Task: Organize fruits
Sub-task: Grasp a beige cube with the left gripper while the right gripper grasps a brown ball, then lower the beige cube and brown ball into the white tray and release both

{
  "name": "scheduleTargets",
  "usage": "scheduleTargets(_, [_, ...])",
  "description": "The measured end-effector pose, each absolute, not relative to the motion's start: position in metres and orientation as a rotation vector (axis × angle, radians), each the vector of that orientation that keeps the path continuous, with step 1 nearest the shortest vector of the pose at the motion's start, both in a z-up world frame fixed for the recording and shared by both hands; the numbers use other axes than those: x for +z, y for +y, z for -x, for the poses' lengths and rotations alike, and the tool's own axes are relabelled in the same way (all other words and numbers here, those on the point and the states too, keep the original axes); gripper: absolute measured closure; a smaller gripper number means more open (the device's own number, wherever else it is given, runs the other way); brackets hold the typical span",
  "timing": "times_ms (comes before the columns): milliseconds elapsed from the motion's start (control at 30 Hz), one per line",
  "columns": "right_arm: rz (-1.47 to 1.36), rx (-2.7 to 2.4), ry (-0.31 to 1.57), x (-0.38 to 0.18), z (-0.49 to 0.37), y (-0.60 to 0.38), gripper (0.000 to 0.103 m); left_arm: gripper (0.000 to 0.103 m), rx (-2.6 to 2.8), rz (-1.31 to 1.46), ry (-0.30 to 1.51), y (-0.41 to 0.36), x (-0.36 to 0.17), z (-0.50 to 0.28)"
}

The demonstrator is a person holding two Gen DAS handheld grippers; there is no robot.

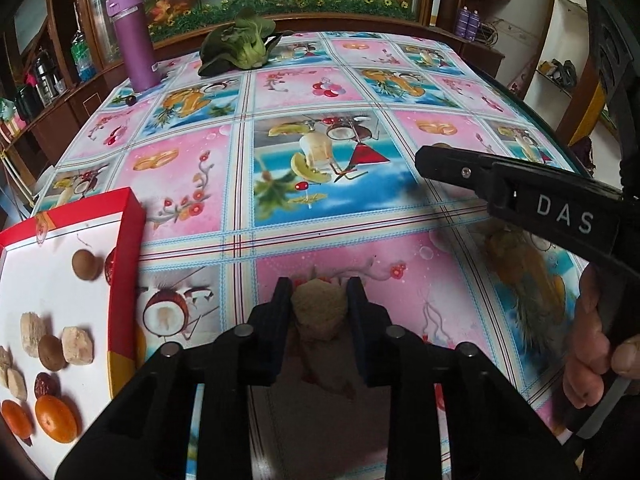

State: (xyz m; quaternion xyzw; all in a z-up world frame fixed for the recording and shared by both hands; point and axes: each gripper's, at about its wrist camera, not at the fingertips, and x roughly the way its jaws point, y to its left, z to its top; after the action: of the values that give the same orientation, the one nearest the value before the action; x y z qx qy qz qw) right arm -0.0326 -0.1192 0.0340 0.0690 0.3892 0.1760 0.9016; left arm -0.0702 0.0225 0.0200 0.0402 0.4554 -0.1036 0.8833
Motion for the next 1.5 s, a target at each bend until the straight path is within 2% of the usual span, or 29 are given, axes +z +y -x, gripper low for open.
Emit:
scheduleTargets(267, [-0.098,0.396,0.691,0.047,0.049,-0.107,0.082,0.073,-0.168,-0.083,0.832,0.034,0.056,0.096])
scheduleTargets(700, [-0.078,0.515,0.697,0.055,0.087,-0.042,0.082,0.073,-0.003,-0.026,0.648,0.106,0.109,0.146])
scheduleTargets(1000, [-0.023,0.626,0.664,0.076,0.119,0.019,0.082,0.073,0.124,0.033,0.610,0.164,0.111,0.169])
scheduleTargets(1500, [0.044,0.725,0.674,0.078,0.133,0.081,0.082,0.073,0.248,0.095,0.606,0.221,0.100,0.179])
